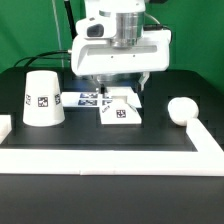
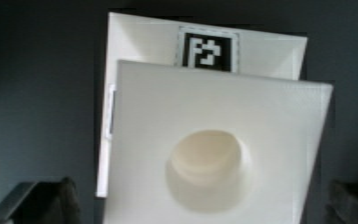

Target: Assemble lamp

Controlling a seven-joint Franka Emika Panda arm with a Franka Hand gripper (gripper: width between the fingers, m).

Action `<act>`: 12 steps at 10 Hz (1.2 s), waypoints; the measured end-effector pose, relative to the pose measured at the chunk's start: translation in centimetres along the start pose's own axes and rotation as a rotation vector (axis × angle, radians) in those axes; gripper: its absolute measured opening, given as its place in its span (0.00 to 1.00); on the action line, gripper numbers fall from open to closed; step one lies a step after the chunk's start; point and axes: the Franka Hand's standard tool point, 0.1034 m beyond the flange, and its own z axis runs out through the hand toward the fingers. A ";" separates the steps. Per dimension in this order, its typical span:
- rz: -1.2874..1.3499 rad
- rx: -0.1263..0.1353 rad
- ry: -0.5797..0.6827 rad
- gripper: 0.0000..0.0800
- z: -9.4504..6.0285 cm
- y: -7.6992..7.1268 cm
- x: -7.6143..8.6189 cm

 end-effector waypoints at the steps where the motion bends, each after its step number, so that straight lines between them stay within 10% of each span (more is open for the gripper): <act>1: 0.000 0.001 -0.003 0.87 0.3 0.0 -0.1; 12: -0.007 0.004 -0.017 0.67 1.0 -0.2 -0.4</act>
Offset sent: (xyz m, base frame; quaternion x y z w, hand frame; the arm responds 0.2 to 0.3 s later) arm -0.0001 -0.0081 -0.0045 -0.0123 0.0026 -0.0028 0.9999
